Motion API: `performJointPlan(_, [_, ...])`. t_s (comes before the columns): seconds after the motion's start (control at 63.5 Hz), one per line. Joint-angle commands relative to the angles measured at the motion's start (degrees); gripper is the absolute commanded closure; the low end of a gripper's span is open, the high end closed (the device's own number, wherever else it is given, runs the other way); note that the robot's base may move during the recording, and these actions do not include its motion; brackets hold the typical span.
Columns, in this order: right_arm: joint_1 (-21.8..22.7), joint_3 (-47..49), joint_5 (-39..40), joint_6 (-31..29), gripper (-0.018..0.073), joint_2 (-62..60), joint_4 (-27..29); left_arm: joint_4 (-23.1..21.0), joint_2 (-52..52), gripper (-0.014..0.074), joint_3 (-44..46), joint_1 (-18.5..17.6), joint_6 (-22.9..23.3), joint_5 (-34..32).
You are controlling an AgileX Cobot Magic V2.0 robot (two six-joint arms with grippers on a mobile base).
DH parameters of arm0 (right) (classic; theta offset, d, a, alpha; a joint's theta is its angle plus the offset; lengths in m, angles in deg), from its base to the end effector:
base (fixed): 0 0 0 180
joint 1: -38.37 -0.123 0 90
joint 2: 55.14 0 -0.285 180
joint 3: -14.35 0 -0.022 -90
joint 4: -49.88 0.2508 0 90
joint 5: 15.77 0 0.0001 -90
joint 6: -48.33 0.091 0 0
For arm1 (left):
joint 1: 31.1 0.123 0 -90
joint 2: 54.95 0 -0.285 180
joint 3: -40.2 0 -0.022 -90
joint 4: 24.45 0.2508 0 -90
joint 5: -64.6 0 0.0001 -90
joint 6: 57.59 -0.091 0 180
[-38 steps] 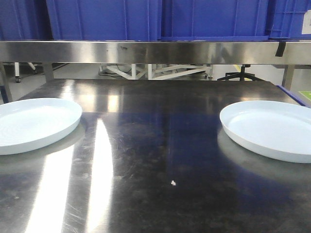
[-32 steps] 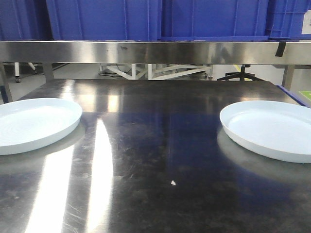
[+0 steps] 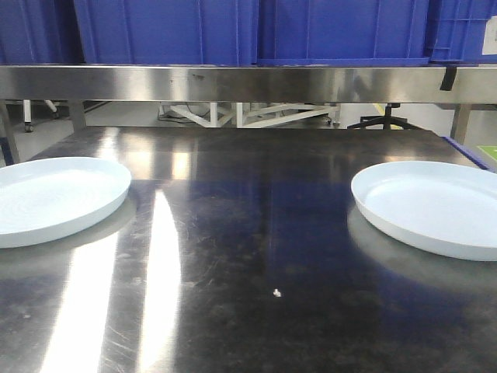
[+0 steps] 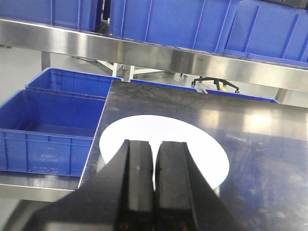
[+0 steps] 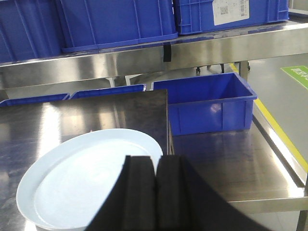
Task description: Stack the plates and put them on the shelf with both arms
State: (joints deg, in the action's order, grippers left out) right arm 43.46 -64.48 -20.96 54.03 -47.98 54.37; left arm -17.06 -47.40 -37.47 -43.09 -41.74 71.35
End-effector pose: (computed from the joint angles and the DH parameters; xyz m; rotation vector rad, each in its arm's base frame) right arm 0.0567 -0.0044 0.1961 0.2059 1.5782 0.0748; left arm 0.0556 -0.0104 0.2001 0.0371 1.6101 -0.2652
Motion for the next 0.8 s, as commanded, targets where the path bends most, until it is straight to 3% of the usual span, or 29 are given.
performJointPlan(0.0, [0.0, -0.1, 5.2, -0.5, 0.0503, -1.0, -0.6, -0.1, -1.2, 0.0499, -0.1, 0.0, 0.2, -5.0])
performJointPlan(0.441, [0.0, -0.1, 5.2, -0.5, 0.0503, -1.0, -0.6, -0.1, -0.8, 0.05, 1.7, 0.0, 0.3, -4.0])
performJointPlan(0.583, [0.0, -0.1, 5.2, -0.5, 0.0503, -1.0, -0.6, 0.8, 5.3, 0.05, 13.9, 0.0, 0.3, 7.7])
performJointPlan(0.788, [0.0, -0.1, 5.2, -0.5, 0.0503, -1.0, -0.6, 8.2, 26.5, 0.0499, 40.2, 0.0, 0.2, 28.2])
